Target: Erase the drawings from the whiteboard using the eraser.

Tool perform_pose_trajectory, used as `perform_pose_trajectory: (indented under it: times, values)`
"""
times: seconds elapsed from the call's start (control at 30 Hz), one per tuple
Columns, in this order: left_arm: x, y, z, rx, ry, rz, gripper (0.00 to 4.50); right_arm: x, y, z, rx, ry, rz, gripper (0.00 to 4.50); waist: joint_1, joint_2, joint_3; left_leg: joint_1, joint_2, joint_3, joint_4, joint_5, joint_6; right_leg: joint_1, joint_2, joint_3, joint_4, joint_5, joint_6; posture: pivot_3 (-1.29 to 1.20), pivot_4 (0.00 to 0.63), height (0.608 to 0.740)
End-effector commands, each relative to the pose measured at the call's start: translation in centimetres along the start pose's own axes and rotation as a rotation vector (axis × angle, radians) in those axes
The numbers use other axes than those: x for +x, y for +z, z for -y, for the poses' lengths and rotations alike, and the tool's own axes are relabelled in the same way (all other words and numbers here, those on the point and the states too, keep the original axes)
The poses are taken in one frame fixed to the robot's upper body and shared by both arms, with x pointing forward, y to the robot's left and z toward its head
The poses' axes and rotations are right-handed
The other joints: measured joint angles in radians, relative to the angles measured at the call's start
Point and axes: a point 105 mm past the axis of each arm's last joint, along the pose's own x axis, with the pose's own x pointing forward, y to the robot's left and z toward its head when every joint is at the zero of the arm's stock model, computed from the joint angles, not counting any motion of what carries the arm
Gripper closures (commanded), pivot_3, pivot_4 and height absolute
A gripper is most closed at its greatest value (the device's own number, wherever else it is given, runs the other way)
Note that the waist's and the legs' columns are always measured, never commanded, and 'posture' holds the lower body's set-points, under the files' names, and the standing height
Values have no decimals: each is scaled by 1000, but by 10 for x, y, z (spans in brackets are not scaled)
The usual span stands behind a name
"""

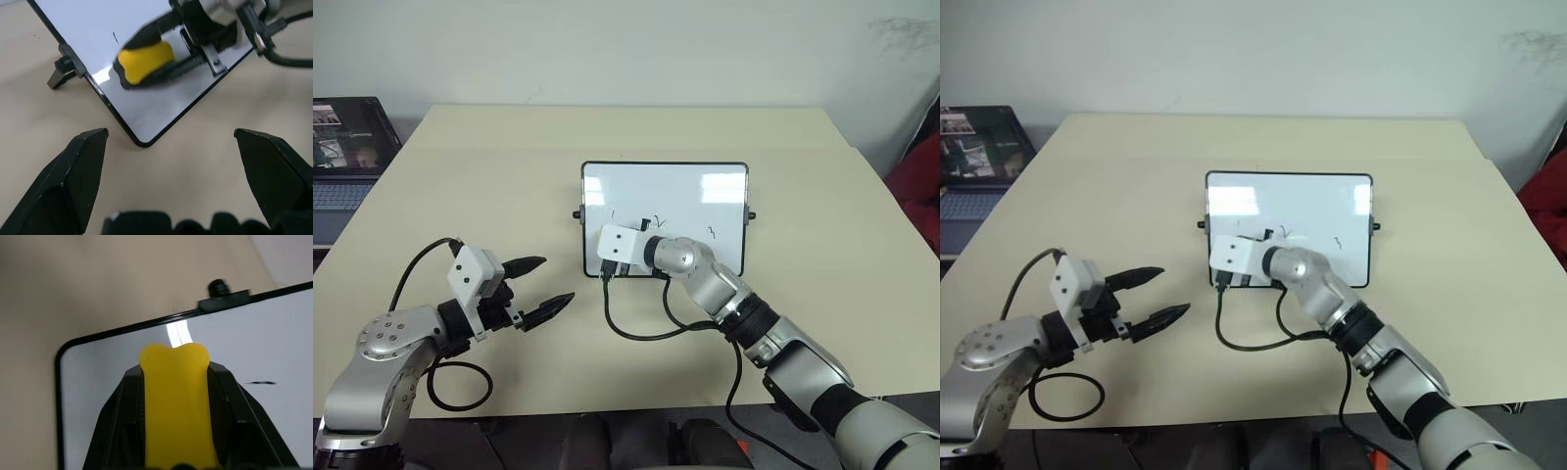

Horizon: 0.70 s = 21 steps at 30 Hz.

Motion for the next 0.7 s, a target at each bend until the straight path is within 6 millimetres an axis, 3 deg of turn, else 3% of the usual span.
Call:
perform_pose_trajectory:
  times: [0.03,0.1,0.2,0.33,0.47,0.7]
  values:
    - [0,8,-1,47,-4,22,0,-4,-22,-2,38,15,-86,3196,0,0,0,1,0,0,0,0,1,1,0,0,0,0,0,0,150,740]
    - [1,7,-1,47,-6,21,0,-6,-3,10,43,-12,-29,3196,1,0,0,2,1,0,0,1,1,1,0,0,1,0,0,0,150,740]
    - [1,7,0,46,-8,21,0,-18,43,36,78,-60,116,3197,2,0,3,0,1,0,0,1,1,0,0,0,1,0,0,0,150,740]
    - [1,6,2,45,-12,18,0,-28,70,54,95,-113,188,3197,3,-1,2,-18,2,0,1,1,1,-14,0,1,7,0,0,0,150,740]
    - [2,4,4,44,-20,13,0,-29,72,75,85,-179,177,3197,1,-1,2,-24,2,1,0,2,0,-22,2,1,7,0,0,0,150,740]
    - [4,4,6,43,-27,14,0,-16,50,80,28,-217,92,3197,-7,-1,3,-24,1,3,0,2,0,-22,1,3,6,0,0,0,150,740]
